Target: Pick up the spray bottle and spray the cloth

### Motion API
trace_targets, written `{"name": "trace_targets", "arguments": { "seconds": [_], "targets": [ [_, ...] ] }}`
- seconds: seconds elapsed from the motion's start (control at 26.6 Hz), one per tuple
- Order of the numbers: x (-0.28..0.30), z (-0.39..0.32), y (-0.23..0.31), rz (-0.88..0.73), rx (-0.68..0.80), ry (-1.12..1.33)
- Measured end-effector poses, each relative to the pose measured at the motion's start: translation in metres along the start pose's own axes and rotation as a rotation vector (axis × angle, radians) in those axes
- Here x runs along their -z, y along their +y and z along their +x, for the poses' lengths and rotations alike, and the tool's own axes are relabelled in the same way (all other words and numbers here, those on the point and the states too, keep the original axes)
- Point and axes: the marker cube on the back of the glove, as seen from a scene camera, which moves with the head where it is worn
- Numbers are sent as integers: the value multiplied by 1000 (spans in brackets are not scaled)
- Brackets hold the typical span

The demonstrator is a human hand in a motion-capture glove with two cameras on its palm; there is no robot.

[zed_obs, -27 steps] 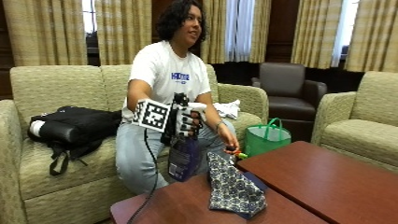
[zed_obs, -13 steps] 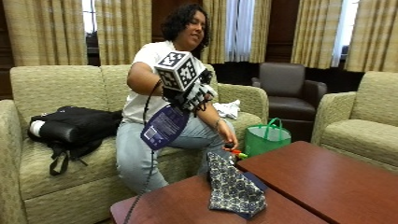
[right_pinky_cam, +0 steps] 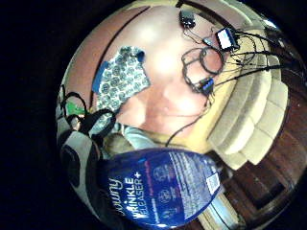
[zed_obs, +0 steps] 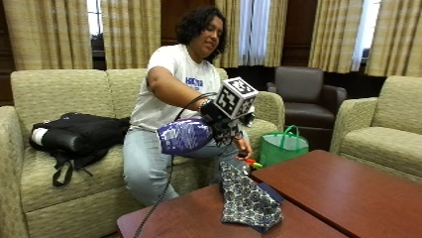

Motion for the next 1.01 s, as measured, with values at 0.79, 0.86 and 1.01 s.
{"name": "trace_targets", "arguments": {
  "seconds": [0.79, 0.86, 1.01],
  "targets": [
    [-185, -57, -93, -361, -48, 403],
    [-185, -57, -94, -360, -56, 393],
    [-164, -56, -90, -339, -57, 323]
  ]
}}
